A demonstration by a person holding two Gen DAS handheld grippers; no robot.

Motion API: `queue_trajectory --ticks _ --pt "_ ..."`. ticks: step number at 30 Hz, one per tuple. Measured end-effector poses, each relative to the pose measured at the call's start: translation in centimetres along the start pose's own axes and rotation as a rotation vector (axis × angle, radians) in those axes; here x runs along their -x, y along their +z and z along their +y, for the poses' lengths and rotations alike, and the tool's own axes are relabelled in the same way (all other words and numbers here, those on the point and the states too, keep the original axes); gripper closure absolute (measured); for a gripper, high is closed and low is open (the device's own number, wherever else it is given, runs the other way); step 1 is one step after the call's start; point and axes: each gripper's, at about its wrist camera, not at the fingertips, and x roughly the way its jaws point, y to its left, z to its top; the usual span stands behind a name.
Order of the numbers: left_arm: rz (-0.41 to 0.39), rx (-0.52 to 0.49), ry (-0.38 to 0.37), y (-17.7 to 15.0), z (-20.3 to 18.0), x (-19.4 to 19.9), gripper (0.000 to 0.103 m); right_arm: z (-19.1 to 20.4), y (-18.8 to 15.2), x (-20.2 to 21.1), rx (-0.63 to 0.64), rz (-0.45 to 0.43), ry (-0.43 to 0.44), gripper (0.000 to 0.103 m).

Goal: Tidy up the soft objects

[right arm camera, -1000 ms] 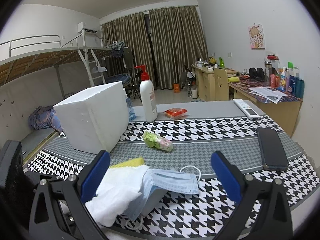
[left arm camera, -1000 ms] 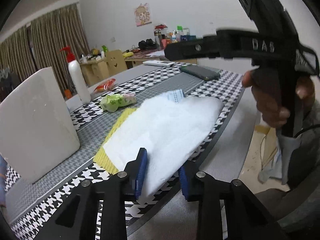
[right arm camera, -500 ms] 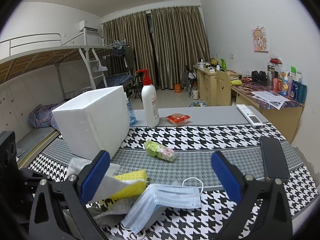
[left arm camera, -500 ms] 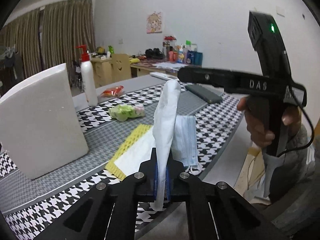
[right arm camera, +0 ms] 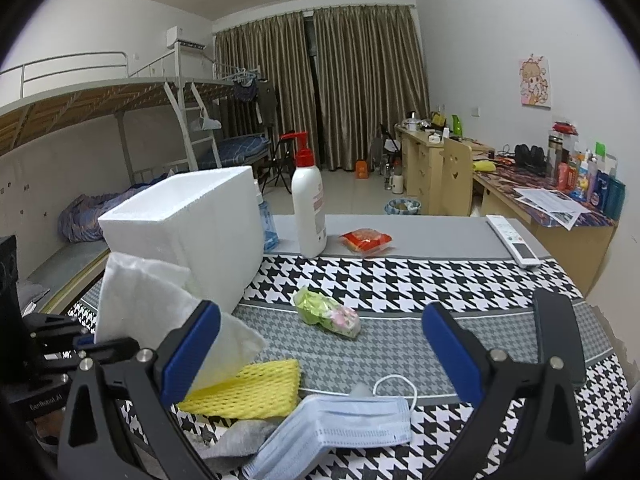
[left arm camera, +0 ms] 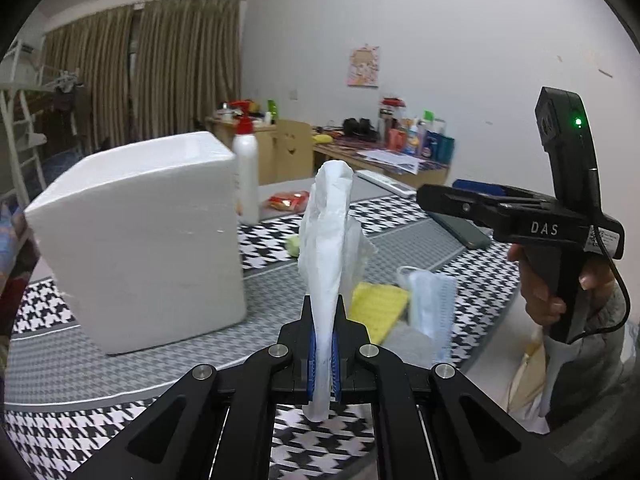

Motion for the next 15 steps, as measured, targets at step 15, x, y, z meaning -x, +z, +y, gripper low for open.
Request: queue_trajectory --ticks 15 --pt "0.03 0.047 0.095 -0.3 2.0 -1.2 0.097 0.8 0.0 -6.5 0.146 0.191 0.029 0.001"
